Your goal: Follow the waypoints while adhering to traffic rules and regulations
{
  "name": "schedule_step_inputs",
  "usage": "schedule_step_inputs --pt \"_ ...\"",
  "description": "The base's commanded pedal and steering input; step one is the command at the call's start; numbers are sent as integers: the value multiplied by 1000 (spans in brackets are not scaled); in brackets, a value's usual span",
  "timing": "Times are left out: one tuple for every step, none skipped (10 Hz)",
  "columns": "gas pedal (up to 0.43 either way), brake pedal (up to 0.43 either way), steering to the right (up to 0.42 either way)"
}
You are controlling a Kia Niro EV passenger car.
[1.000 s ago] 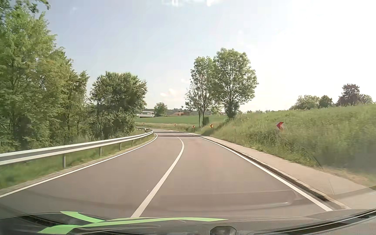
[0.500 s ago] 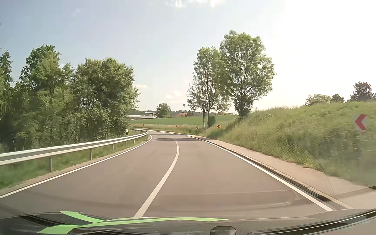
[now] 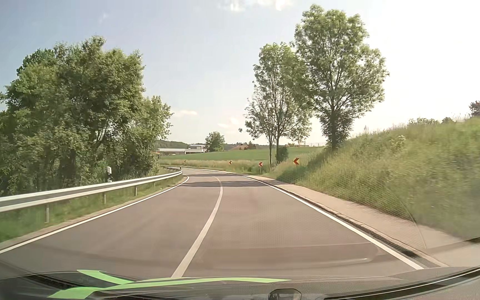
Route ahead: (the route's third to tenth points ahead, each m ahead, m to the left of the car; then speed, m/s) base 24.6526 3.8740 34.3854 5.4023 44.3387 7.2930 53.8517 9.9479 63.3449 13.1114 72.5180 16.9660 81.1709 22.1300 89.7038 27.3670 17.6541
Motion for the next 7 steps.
schedule_step_inputs --pt "0 122 -20" --pt "0 122 -20" --pt "0 122 -21" --pt "0 122 -23" --pt "0 116 -27" --pt "0 55 -29" --pt "0 18 -29"
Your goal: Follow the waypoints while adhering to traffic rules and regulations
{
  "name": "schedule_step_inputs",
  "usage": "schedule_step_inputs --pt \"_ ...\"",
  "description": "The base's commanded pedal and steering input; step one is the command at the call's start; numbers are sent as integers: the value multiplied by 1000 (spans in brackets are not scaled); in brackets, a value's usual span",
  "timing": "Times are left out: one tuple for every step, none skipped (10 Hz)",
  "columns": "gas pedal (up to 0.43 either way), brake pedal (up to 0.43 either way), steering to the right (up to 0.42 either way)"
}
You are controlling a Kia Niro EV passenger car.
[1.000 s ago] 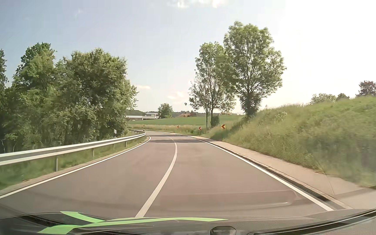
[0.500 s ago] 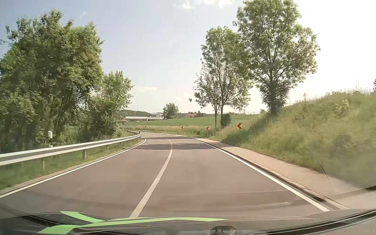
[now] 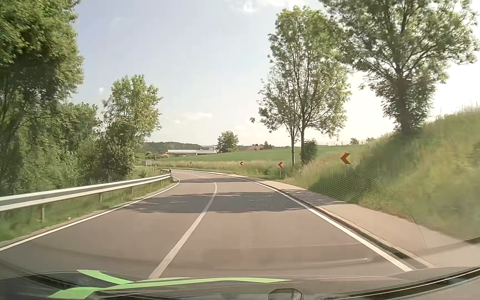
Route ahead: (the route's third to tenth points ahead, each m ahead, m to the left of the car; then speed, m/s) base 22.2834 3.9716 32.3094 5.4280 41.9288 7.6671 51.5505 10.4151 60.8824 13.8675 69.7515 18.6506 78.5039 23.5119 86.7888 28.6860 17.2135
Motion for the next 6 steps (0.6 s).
schedule_step_inputs --pt "0 0 -29" --pt "0 0 -29" --pt "0 0 -29" --pt "0 0 -30" --pt "0 0 -31" --pt "0 0 -32"
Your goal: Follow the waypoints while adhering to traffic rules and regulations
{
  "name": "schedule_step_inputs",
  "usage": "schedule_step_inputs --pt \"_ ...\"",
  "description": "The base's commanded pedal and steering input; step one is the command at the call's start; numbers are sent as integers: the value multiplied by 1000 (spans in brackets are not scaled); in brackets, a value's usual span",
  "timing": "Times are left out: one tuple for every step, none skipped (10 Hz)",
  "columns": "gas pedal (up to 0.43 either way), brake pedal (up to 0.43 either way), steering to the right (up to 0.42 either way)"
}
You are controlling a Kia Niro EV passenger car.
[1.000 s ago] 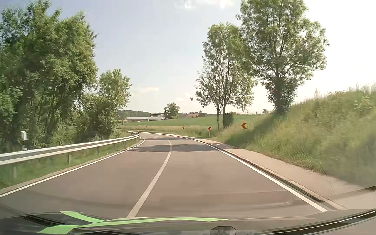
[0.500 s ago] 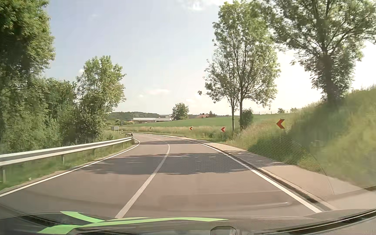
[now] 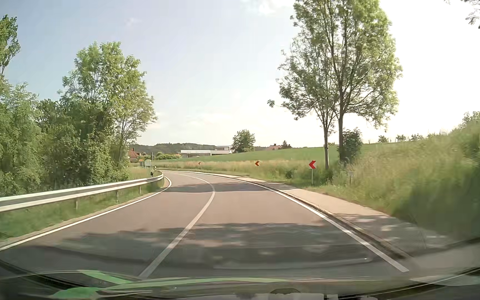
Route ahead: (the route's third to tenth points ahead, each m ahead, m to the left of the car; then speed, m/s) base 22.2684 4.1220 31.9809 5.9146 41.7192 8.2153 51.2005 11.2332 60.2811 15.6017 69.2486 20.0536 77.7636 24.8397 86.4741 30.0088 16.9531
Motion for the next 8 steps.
schedule_step_inputs --pt "0 0 -32" --pt "0 0 -33" --pt "0 0 -37" --pt "0 0 -40" --pt "8 0 -42" --pt "8 0 -42" --pt "8 0 -42" --pt "20 0 -42"
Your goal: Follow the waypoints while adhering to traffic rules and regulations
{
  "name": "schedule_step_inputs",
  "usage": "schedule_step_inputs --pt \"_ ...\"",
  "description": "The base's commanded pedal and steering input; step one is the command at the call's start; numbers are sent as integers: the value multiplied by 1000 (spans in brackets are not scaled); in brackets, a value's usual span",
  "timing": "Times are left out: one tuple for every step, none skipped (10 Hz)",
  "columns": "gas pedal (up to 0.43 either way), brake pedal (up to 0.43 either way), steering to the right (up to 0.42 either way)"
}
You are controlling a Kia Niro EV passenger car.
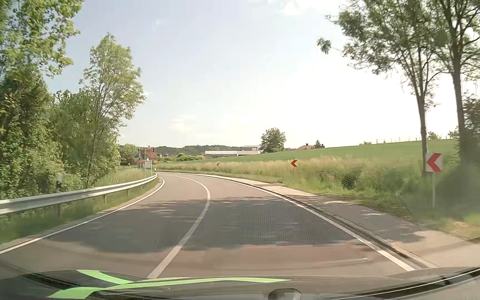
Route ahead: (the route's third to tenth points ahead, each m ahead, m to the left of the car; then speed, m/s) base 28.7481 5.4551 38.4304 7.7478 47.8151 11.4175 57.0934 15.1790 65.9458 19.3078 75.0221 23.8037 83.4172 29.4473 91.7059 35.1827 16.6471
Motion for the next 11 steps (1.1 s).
schedule_step_inputs --pt "20 0 -42" --pt "20 0 -42" --pt "28 0 -42" --pt "39 0 -43" --pt "47 0 -48" --pt "67 0 -51" --pt "79 0 -51" --pt "79 0 -51" --pt "79 0 -51" --pt "79 0 -51" --pt "79 0 -51"
